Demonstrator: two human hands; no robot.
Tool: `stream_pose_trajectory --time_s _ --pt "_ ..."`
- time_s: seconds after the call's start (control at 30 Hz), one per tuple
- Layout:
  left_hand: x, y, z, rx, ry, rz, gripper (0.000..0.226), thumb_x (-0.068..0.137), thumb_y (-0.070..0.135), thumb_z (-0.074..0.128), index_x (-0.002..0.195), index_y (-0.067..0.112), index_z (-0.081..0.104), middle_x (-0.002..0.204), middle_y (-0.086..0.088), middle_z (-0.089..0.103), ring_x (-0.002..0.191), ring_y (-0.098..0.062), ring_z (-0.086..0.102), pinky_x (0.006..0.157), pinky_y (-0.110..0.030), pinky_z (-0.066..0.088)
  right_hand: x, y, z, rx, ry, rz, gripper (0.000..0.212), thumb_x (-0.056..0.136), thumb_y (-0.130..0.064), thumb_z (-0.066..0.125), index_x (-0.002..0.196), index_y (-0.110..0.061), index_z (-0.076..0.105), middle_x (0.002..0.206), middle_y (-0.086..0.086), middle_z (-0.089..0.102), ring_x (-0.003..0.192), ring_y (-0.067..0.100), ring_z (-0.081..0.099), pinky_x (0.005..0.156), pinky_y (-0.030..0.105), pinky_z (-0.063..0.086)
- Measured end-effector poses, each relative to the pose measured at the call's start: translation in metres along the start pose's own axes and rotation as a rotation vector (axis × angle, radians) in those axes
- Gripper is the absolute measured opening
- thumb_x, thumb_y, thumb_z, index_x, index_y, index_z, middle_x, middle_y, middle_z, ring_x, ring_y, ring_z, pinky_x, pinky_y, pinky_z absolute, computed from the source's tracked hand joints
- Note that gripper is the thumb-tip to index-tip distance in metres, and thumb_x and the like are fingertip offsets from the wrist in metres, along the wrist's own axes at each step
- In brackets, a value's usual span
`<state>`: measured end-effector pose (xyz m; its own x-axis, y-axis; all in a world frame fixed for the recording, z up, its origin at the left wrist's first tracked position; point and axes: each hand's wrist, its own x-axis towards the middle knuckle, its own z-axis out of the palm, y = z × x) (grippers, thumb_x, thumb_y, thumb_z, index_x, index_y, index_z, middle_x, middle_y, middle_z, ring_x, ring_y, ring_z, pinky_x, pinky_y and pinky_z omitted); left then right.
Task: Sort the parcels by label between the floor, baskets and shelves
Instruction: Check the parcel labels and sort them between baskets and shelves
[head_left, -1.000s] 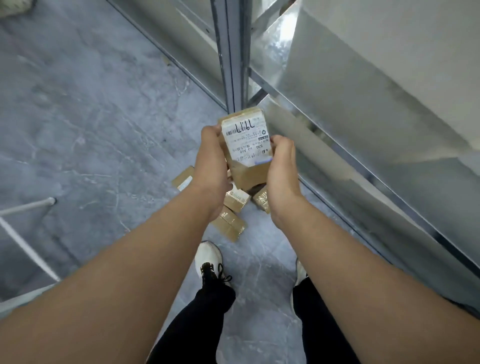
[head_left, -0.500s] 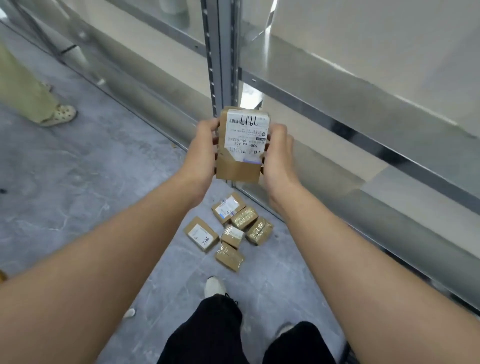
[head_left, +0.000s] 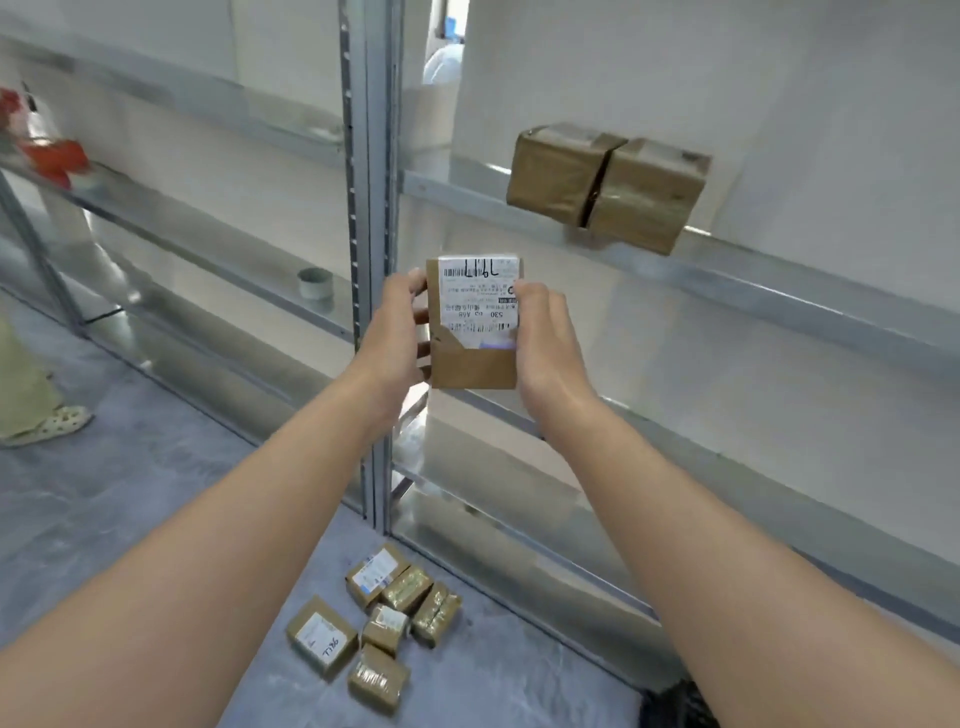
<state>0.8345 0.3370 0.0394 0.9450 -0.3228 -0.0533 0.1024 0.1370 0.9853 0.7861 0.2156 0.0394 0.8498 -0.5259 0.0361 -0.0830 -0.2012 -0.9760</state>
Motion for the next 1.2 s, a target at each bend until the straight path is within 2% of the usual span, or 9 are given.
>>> stream_pose_trajectory --time_s 0.07,0.27,0.4,0.6,0.73,0.8,0.87,1.0,1.2 --pt "-0.015 0.023 0.016 -0.005 -0.038 0.028 0.055 0.103 0.055 0.028 0.075 0.05 0.074 0.098 0.003 0.073 0.104 -0.025 0.068 0.101 -0.05 0.053 -0.011 -0.02 -0.021 -0.036 0.048 -0.059 0.039 0.114 -0.051 0.04 0.13 -0.019 0.054 0.124 0.0 0.072 0.111 0.017 0.069 0.08 0.03 0.049" --pt "-0.045 0.077 0.058 0.01 -0.172 0.138 0.045 0.103 0.057 0.027 0.103 0.038 0.068 0.111 -0.004 0.069 0.11 -0.026 0.064 0.103 -0.05 0.051 -0.033 -0.069 -0.069 -0.008 0.202 -0.155 0.035 0.113 -0.049 0.043 0.128 -0.02 0.054 0.123 0.001 0.072 0.11 0.017 0.068 0.076 0.026 0.047" --pt "-0.056 0.102 0.081 -0.003 -0.219 0.158 0.043 0.103 0.056 0.029 0.092 0.039 0.067 0.104 0.0 0.07 0.102 -0.021 0.064 0.101 -0.049 0.052 -0.045 -0.093 -0.091 -0.001 0.297 -0.171 0.039 0.112 -0.053 0.041 0.129 -0.02 0.053 0.128 0.003 0.071 0.115 0.02 0.066 0.075 0.025 0.046" --pt "-0.049 0.127 0.117 -0.032 -0.376 0.151 0.051 0.101 0.051 0.034 0.084 0.033 0.079 0.081 0.008 0.078 0.094 -0.021 0.071 0.102 -0.052 0.052 -0.058 -0.116 -0.125 0.013 0.503 -0.186 0.037 0.114 -0.05 0.042 0.124 -0.017 0.054 0.107 -0.01 0.066 0.097 0.008 0.063 0.07 0.024 0.044" --pt "-0.04 0.13 0.138 -0.012 -0.573 0.153 0.052 0.1 0.054 0.031 0.08 0.044 0.078 0.091 0.008 0.079 0.098 -0.021 0.072 0.101 -0.051 0.053 -0.066 -0.116 -0.139 -0.019 0.7 -0.181 0.036 0.114 -0.049 0.043 0.126 -0.017 0.054 0.113 -0.006 0.068 0.082 -0.006 0.063 0.067 0.019 0.044" --pt "-0.039 0.129 0.151 -0.018 -0.662 0.144 0.054 0.101 0.053 0.029 0.078 0.045 0.077 0.085 0.009 0.079 0.094 -0.021 0.072 0.099 -0.049 0.054 -0.074 -0.112 -0.143 -0.047 0.782 -0.18 0.036 0.114 -0.05 0.042 0.127 -0.019 0.054 0.118 -0.003 0.071 0.089 -0.003 0.068 0.068 0.019 0.046" --pt "-0.045 0.127 0.164 -0.004 -0.732 0.11 0.055 0.101 0.053 0.03 0.075 0.044 0.077 0.081 0.009 0.078 0.094 -0.023 0.072 0.098 -0.048 0.055 -0.085 -0.108 -0.151 -0.067 0.866 -0.156 0.036 0.113 -0.053 0.04 0.126 -0.021 0.053 0.123 -0.002 0.072 0.104 0.014 0.072 0.069 0.024 0.047" --pt "-0.071 0.122 0.193 -0.023 -0.879 0.051 0.047 0.102 0.052 0.03 0.09 0.036 0.072 0.101 0.0 0.075 0.103 -0.027 0.069 0.101 -0.049 0.053 -0.12 -0.104 -0.171 -0.092 1.012 -0.102 0.036 0.114 -0.05 0.036 0.129 -0.021 0.052 0.127 0.001 0.071 0.111 0.021 0.071 0.054 0.007 0.047" --pt "-0.134 0.115 0.239 -0.023 -1.057 0.025 0.047 0.103 0.05 0.03 0.08 0.036 0.069 0.077 0.01 0.075 0.095 -0.02 0.068 0.098 -0.043 0.053 -0.183 -0.098 -0.218 -0.116 1.22 -0.074 0.037 0.114 -0.047 0.037 0.131 -0.019 0.055 0.128 0.001 0.07 0.103 0.005 0.063 0.056 0.006 0.045"
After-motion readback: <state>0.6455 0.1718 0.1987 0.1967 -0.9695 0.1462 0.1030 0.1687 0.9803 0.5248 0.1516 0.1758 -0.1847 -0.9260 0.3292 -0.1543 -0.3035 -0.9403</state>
